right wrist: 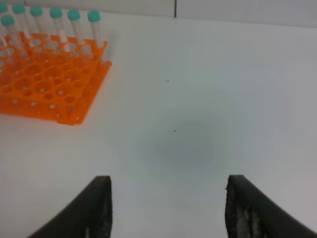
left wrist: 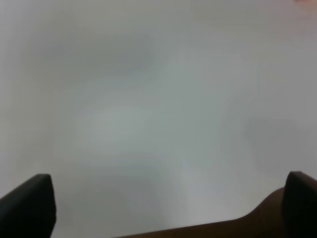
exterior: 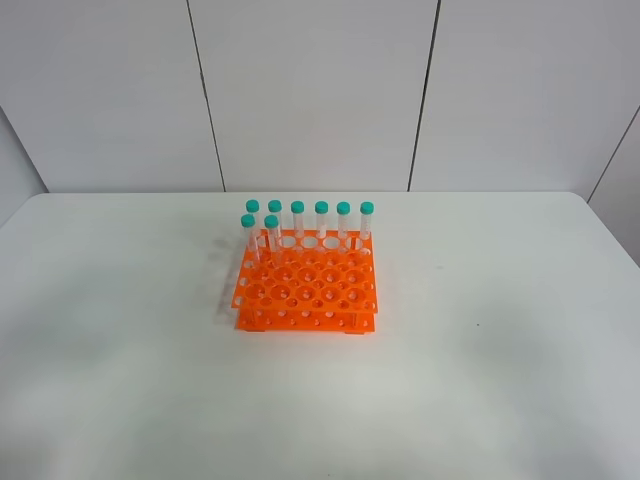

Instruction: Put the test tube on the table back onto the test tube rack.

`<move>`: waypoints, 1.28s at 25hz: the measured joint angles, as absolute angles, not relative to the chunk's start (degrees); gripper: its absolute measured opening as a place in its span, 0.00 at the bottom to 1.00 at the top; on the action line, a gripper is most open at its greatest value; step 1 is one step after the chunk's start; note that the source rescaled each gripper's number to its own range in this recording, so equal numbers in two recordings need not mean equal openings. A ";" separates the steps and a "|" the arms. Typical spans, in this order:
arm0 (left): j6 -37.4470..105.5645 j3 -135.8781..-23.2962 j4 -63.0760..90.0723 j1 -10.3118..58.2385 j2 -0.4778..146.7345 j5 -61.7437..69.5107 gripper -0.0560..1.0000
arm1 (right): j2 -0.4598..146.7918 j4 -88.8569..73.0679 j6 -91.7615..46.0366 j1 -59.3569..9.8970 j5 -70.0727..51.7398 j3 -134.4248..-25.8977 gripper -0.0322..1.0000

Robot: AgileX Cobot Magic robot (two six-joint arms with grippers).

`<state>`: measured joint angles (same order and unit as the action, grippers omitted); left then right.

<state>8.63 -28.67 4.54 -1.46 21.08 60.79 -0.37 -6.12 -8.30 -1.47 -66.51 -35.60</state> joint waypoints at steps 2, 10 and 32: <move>8.63 -28.67 4.54 -1.46 21.08 60.79 1.00 | -0.37 -6.12 -8.30 -1.47 -66.51 -35.60 0.56; 8.63 -28.67 4.54 -1.46 15.73 60.66 1.00 | -0.37 -6.18 -8.30 -1.47 -66.51 -35.60 0.56; 8.63 -28.61 4.54 -1.46 -0.19 60.66 1.00 | -0.37 -6.18 -8.30 -1.47 -66.51 -35.60 0.56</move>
<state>8.63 -28.61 4.54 -1.46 -0.19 60.66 -0.37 -6.18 -8.30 -1.47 -66.51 -35.60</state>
